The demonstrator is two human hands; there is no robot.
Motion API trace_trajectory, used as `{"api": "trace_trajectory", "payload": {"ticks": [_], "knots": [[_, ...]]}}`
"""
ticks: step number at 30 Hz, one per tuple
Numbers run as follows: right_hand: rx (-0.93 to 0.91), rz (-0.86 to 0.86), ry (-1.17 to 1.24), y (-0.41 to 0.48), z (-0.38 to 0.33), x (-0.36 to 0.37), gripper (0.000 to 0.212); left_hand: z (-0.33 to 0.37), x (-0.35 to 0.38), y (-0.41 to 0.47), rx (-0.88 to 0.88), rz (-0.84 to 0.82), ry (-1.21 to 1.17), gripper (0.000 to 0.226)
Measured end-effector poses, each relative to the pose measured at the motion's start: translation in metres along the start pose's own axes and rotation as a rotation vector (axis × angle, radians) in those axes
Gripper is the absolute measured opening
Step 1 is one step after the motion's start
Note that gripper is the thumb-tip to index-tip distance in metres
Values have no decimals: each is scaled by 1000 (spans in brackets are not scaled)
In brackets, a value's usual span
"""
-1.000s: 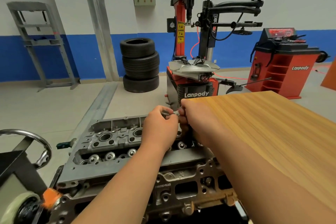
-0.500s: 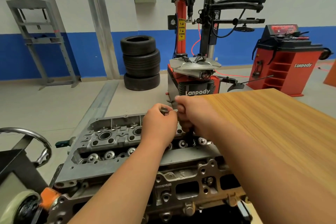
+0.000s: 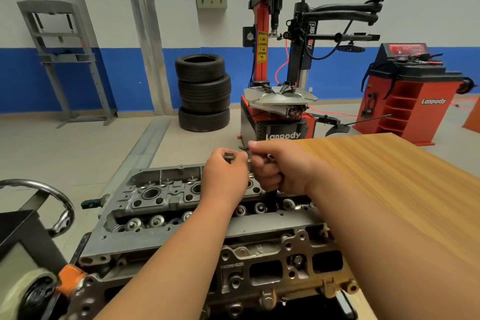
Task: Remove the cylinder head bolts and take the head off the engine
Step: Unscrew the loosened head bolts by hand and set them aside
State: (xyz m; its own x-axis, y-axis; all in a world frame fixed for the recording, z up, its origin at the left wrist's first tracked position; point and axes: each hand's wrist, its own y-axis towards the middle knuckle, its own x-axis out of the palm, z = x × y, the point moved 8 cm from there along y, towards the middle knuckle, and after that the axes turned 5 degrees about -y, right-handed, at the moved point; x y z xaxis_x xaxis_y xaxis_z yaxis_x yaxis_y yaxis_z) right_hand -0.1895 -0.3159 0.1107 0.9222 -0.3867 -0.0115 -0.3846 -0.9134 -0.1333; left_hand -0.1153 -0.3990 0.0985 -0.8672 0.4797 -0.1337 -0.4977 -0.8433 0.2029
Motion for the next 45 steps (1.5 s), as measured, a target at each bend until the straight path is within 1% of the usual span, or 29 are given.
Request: {"api": "trace_trajectory", "payload": {"ticks": [1, 2, 3, 5, 7, 9, 11, 12, 15, 16, 17, 19, 22, 24, 26, 27, 28, 30, 31, 32, 34, 36, 37, 38, 39, 40, 42, 44, 45], "knots": [[29, -107, 50, 0, 0, 4, 42, -1, -1, 1, -28, 10, -43, 9], [34, -132, 63, -1, -1, 5, 40, -3, -2, 1, -63, 15, -90, 11], [38, -78, 43, 0, 0, 2, 38, -5, -2, 2, -98, 16, -138, 15], [-13, 209, -59, -6, 0, -12, 37, -8, -3, 2, -144, 9, -181, 15], [-185, 532, -232, -25, -8, -24, 34, -7, -2, 1, -141, 5, -171, 9], [-331, 627, -344, -33, -15, -14, 29, -4, -2, 0, -120, 8, -155, 11], [-351, 661, -326, -31, -20, -17, 40, 1, -1, -3, -95, 8, -125, 13], [-282, 591, -275, -25, -21, -19, 48, 3, -2, -4, -90, 9, -115, 14], [-15, 29, 10, -8, -16, -5, 60, 5, -2, -8, -81, 8, -94, 16], [13, -49, 29, -9, -15, -4, 59, 6, -1, -9, -75, 1, -76, 16], [8, -52, -10, -8, -15, -3, 57, 6, -1, -9, -66, -10, -61, 15], [-11, 106, -98, -11, -16, -8, 50, 7, 0, -11, -55, -26, -44, 13], [-179, 501, -233, -32, -15, -22, 33, 7, 1, -11, -36, -43, -39, 11], [-282, 598, -376, -39, -11, -15, 26, 6, 3, -10, -33, -50, -25, 12], [-325, 644, -351, -32, -13, -15, 32, 6, 4, -9, -26, -48, -17, 13], [-272, 608, -271, -24, -12, -19, 38, 6, 4, -8, -23, -48, -17, 13], [-181, 474, -150, -15, -8, -20, 44, 6, 5, -9, -25, -52, -17, 12], [-21, 61, 51, -5, -7, -6, 49, 6, 5, -10, -28, -57, -14, 12], [8, -38, 79, -5, -7, -4, 50, 6, 5, -10, -29, -58, -7, 12], [18, -36, 65, -5, -7, -4, 51, 7, 5, -10, -31, -60, -3, 12], [-10, 171, -14, -8, -3, -12, 49, 7, 4, -12, -36, -66, -15, 12], [-116, 420, -138, -19, -3, -22, 41, 7, 3, -13, -36, -74, -19, 11], [-178, 488, -215, -24, -2, -25, 35, 7, 3, -14, -35, -75, -23, 11], [-214, 507, -248, -25, -1, -25, 31, 7, 3, -15, -34, -75, -31, 12], [-201, 478, -203, -24, 2, -24, 30, 7, 2, -15, -33, -73, -36, 12], [-150, 400, -105, -20, 3, -22, 36, 7, 2, -16, -32, -71, -35, 12], [14, 123, 19, -8, 4, -8, 46, 8, 2, -16, -28, -69, -13, 13], [96, -138, -4, -7, -1, 8, 44, 7, 1, -16, -32, -68, 4, 14], [97, -170, -16, -6, -3, 10, 41, 6, 1, -16, -35, -65, 2, 14]]}}
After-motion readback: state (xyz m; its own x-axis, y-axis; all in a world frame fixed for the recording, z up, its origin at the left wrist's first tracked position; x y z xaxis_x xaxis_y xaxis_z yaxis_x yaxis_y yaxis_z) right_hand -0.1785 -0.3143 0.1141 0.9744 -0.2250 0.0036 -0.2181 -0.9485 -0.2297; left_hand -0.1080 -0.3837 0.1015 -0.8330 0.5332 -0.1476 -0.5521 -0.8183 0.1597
